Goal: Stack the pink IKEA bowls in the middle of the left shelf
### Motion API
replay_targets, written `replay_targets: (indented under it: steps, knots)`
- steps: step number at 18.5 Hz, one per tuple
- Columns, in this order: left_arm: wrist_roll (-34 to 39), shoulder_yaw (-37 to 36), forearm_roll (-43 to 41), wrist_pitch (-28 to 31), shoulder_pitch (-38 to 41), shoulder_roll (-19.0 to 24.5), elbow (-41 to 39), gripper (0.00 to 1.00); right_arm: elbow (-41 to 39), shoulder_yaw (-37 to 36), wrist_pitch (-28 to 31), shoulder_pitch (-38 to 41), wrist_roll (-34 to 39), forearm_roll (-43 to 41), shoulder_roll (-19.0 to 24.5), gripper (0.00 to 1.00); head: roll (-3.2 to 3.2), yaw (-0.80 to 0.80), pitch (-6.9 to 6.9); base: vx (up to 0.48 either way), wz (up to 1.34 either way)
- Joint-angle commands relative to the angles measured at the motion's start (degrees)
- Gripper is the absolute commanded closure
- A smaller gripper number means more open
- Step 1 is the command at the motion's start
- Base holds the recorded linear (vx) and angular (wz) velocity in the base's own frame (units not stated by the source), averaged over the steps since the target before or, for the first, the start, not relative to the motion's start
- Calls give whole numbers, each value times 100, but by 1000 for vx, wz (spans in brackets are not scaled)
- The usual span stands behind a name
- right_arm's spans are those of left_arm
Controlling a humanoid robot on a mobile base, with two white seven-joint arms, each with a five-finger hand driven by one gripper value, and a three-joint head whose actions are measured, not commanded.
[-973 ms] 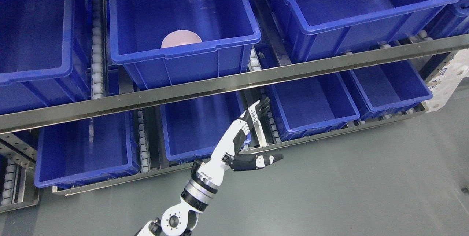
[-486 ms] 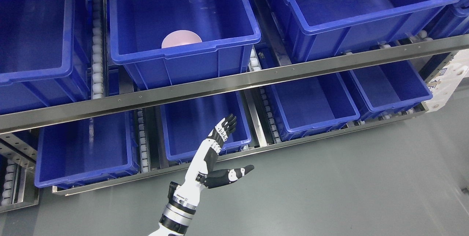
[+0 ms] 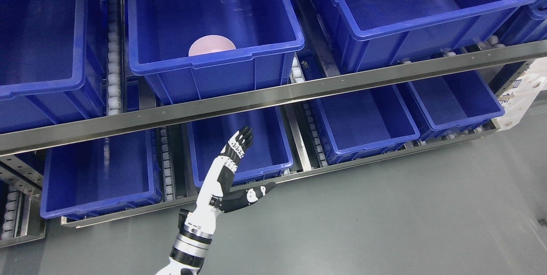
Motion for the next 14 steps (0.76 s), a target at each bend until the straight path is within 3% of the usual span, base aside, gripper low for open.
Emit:
replay_targets:
  steps: [1, 14]
  knots:
    - [-20, 906, 0, -10, -303, 96, -125, 0, -193, -62, -5, 167, -3, -15, -100, 0, 0, 0, 0, 0, 0]
    - [-21, 1153, 0, -2, -524, 96, -125, 0, -193, -70, -5, 167, -3, -15, -100, 0, 0, 0, 0, 0, 0]
